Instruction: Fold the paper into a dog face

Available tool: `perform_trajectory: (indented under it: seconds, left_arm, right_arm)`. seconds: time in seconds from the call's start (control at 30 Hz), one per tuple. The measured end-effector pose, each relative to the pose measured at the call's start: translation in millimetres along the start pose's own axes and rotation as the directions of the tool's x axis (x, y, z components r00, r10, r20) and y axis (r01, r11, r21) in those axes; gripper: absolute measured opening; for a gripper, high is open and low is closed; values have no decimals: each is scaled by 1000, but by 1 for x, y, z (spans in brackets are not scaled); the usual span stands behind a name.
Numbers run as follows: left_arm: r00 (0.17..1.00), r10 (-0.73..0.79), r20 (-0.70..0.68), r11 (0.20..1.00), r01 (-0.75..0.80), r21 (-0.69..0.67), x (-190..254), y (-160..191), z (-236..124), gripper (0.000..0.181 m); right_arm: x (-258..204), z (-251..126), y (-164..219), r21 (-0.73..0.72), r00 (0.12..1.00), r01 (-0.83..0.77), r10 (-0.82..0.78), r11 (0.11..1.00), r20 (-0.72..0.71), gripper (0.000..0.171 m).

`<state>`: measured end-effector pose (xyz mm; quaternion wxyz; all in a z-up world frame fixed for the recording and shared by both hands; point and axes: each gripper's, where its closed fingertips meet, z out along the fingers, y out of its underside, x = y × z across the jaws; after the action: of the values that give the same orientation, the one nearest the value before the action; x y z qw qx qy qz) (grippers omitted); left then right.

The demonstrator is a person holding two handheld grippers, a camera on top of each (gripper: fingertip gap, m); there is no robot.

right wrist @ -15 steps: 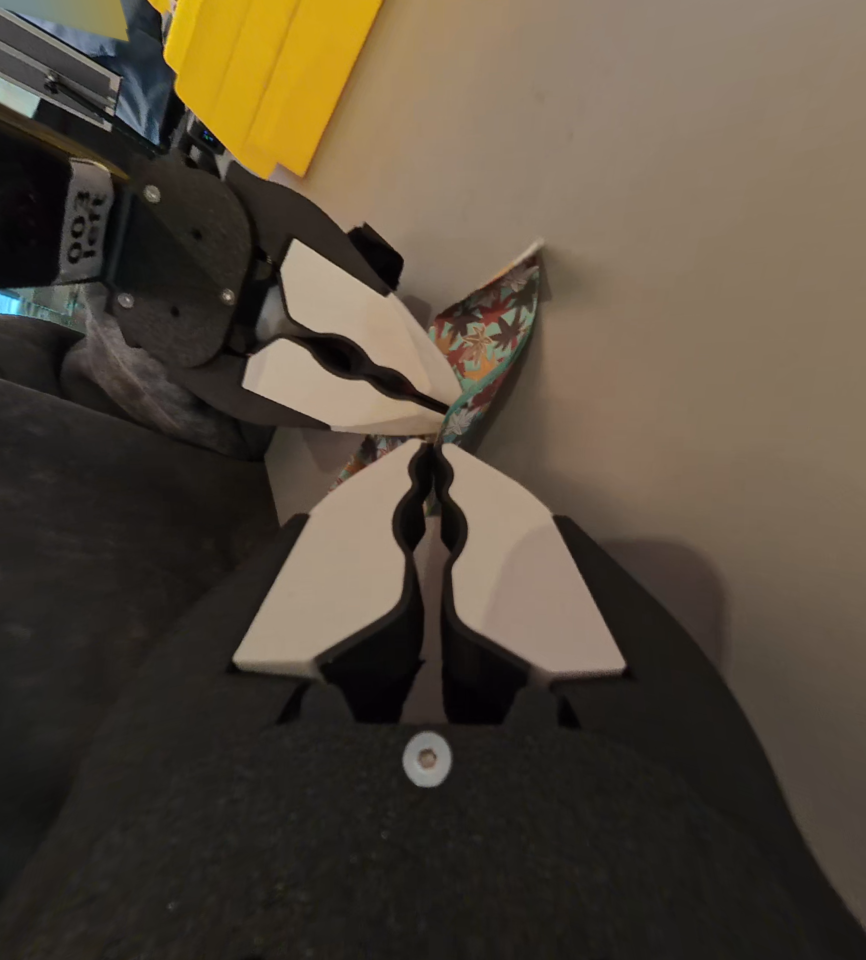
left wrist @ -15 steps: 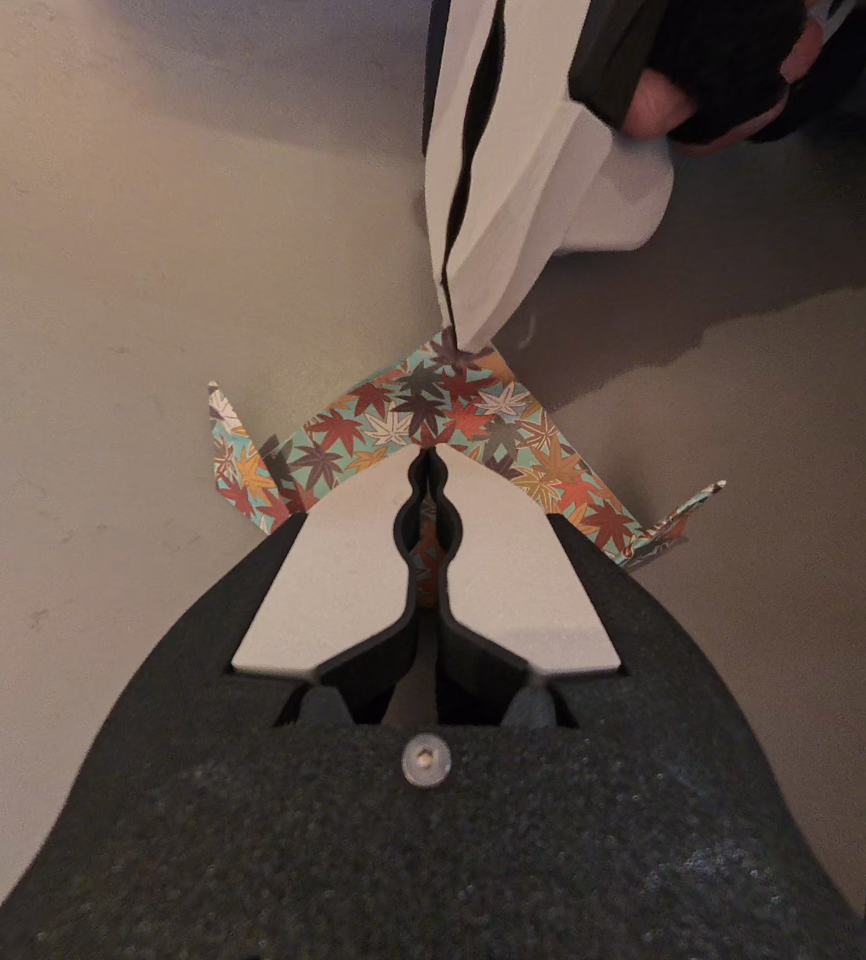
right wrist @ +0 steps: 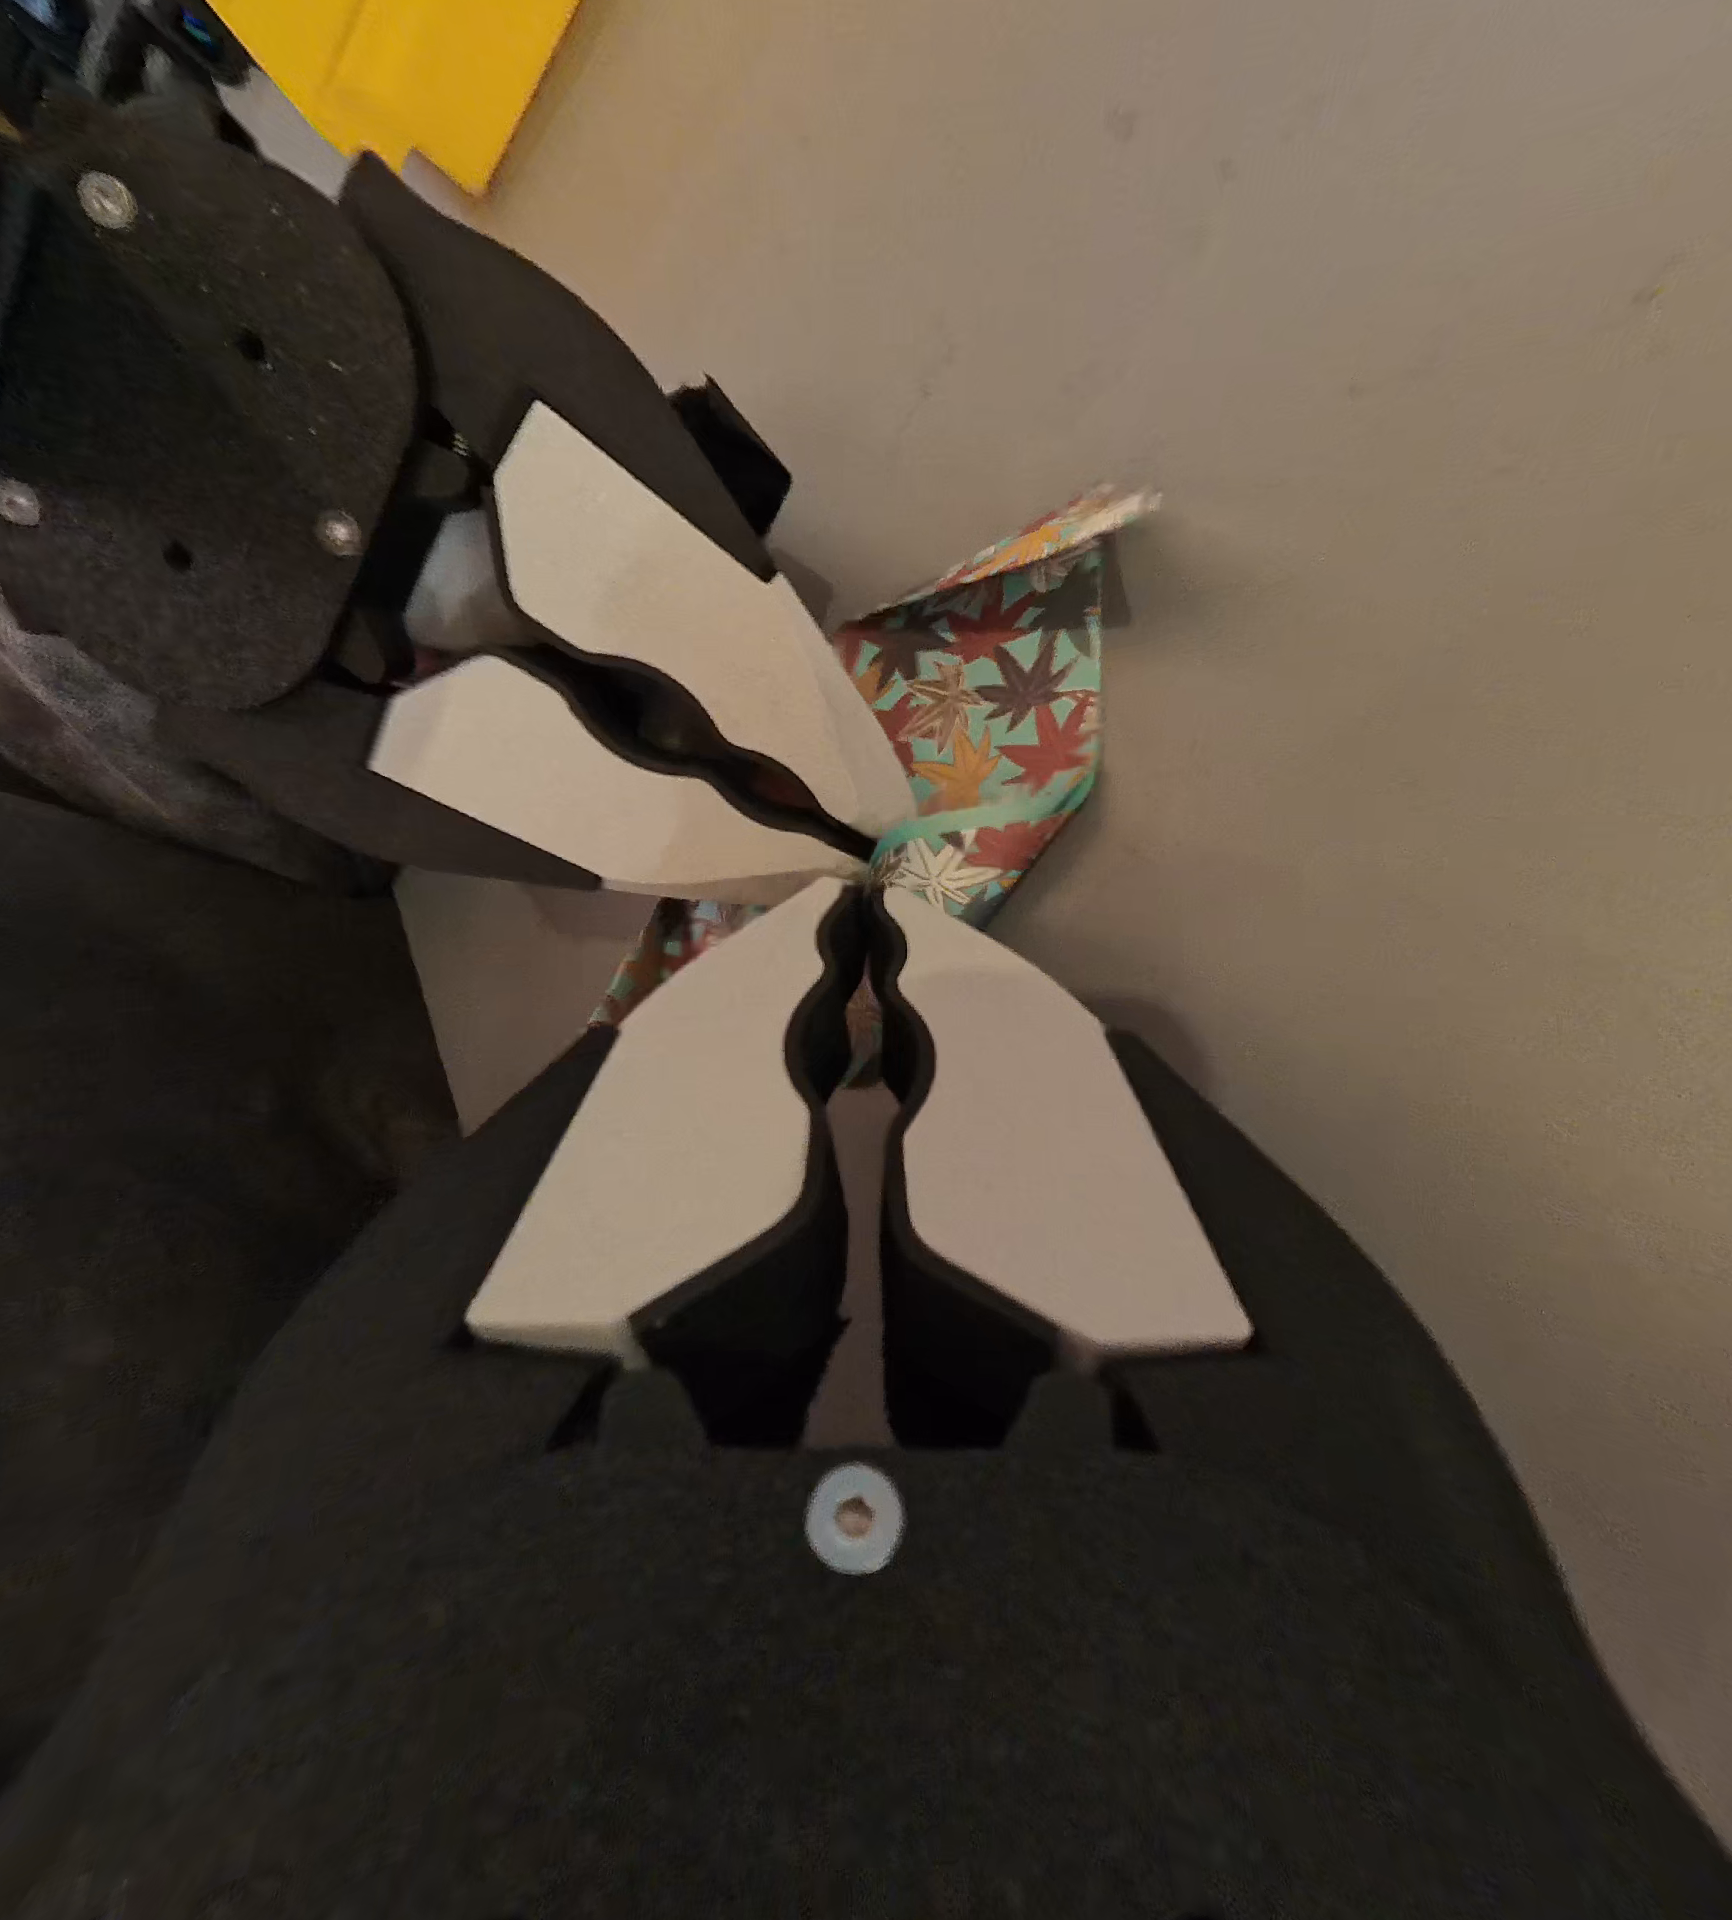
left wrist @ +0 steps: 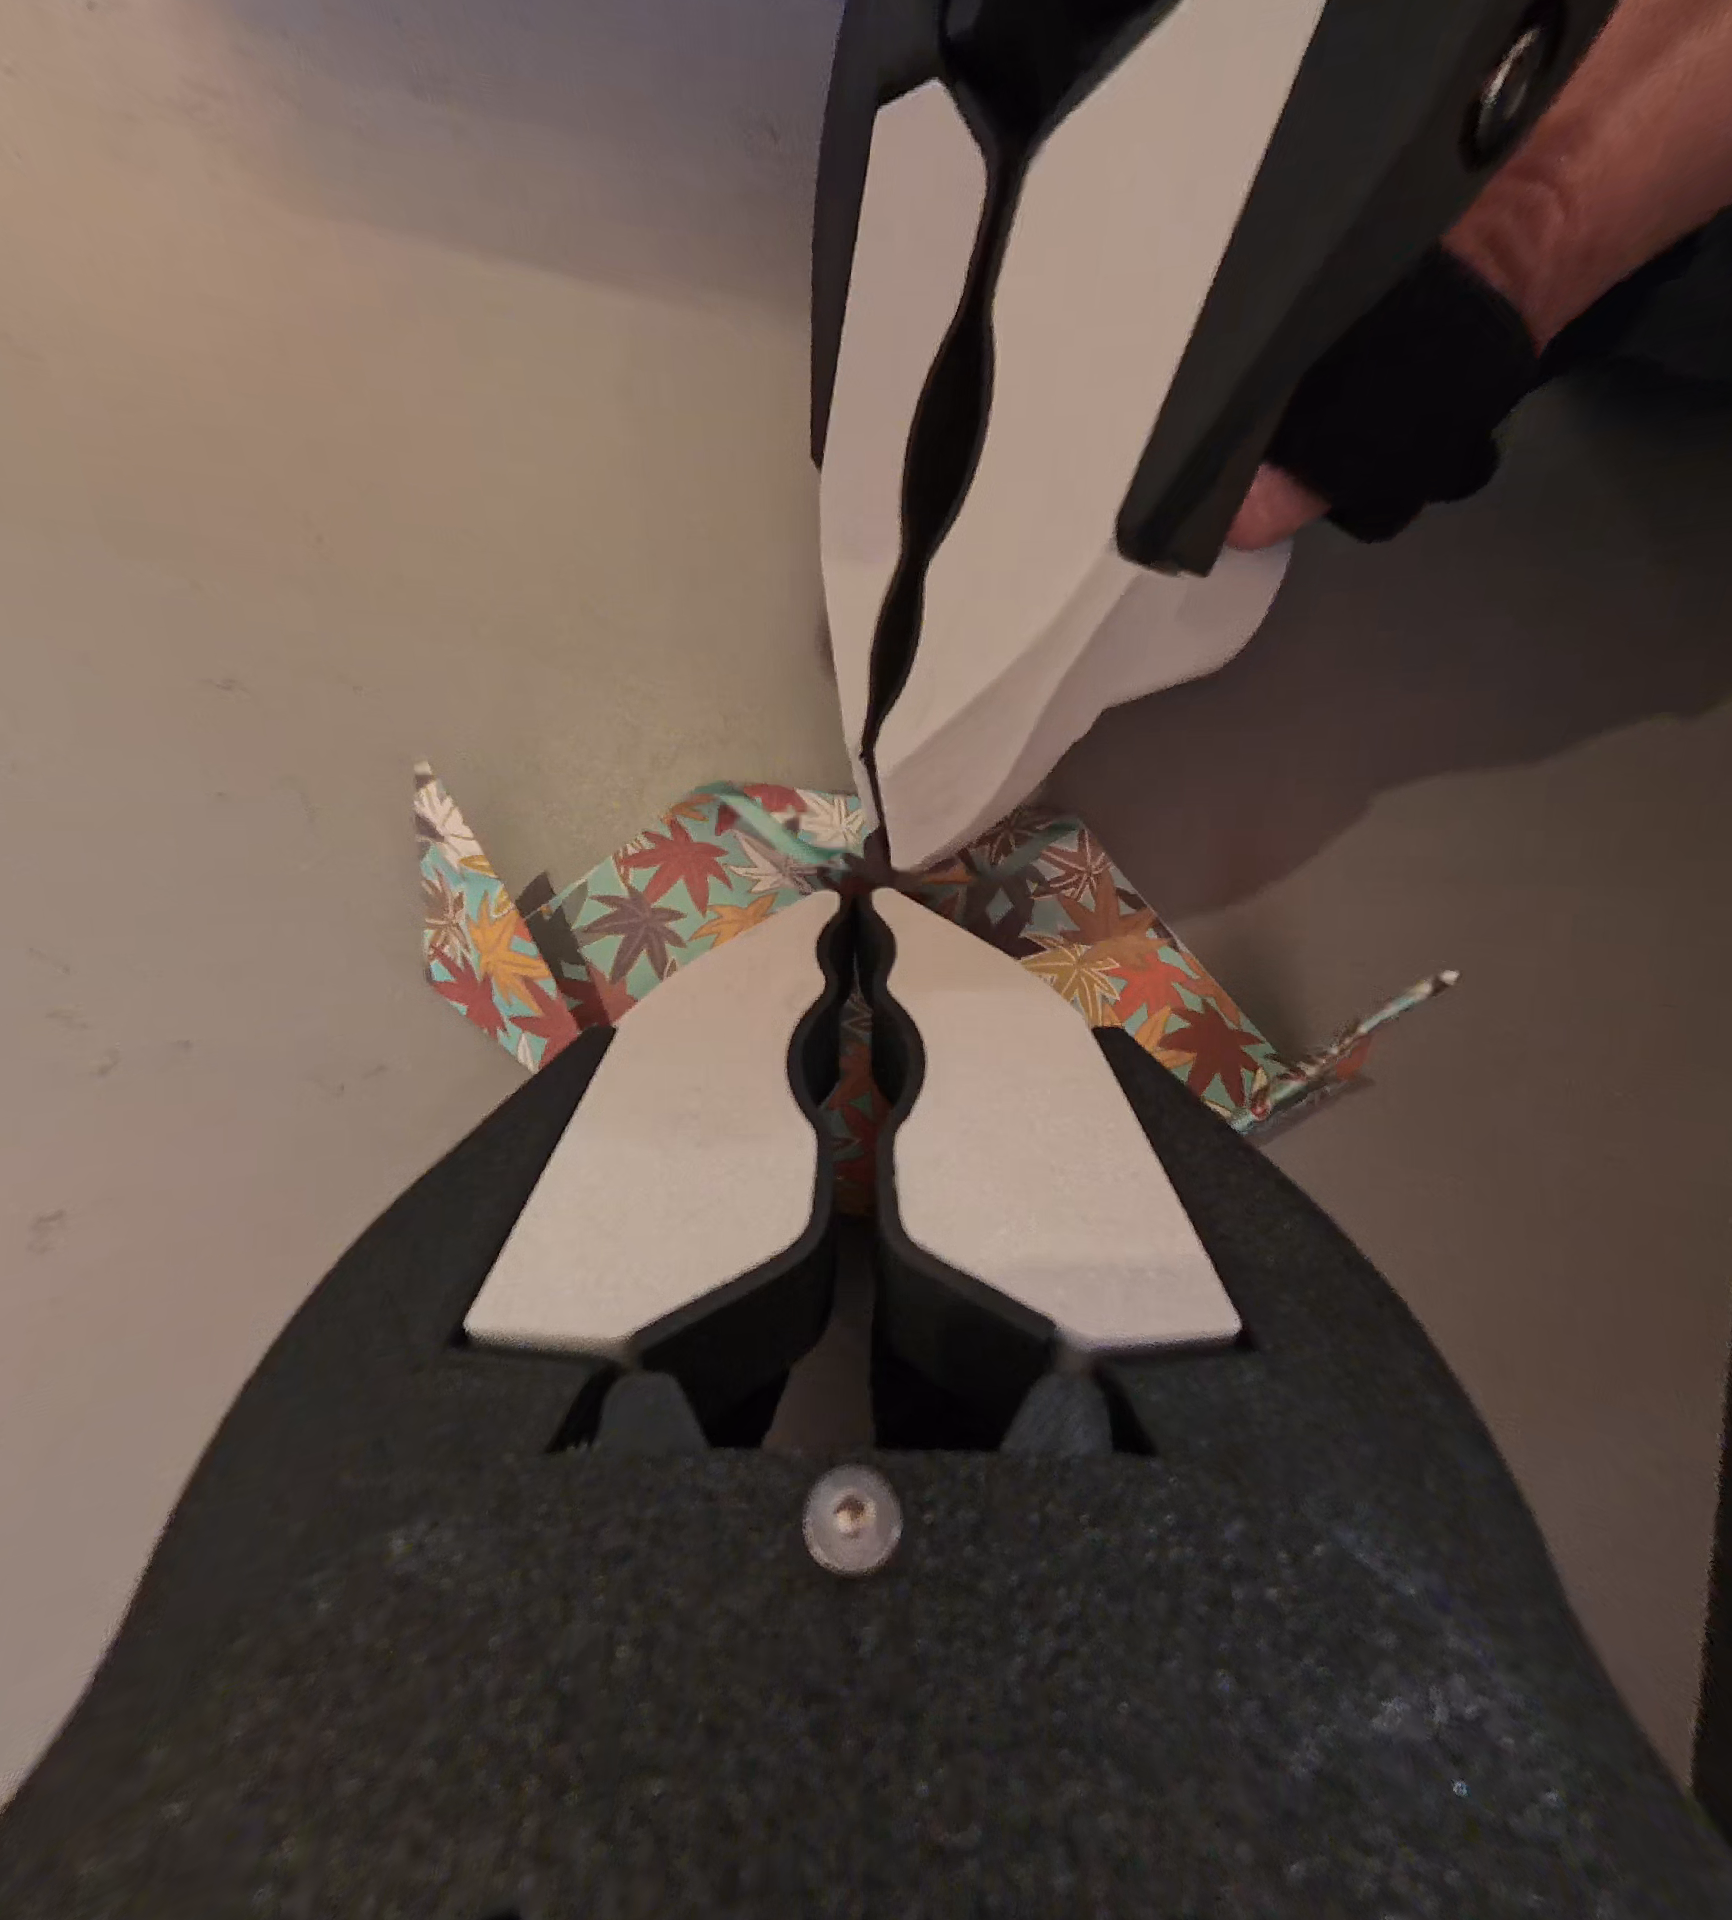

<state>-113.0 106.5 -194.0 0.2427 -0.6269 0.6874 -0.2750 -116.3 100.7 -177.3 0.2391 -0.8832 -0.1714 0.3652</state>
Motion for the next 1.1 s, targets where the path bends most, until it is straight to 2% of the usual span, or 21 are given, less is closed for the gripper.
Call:
perform_trajectory:
  seconds: [0.1,0.27,0.47,1.1]
  left_arm:
    - [1000,7,-20,1000,-8,-22,0,4,-7,11]
    - [999,32,-40,999,-32,-11,-4,7,-22,7]
    - [997,64,-49,997,-66,-47,-5,17,-17,0]
    - [998,61,-35,997,-62,-38,-4,18,-16,0]
  right_arm:
    - [3,1,1,-15,1000,12,-12,1000,-24,0]
    - [5,0,1,-29,999,22,-23,999,-39,0]
    - [4,1,0,-44,998,35,-37,998,-46,0]
    - [-5,20,1,-87,997,67,-70,994,-32,0]
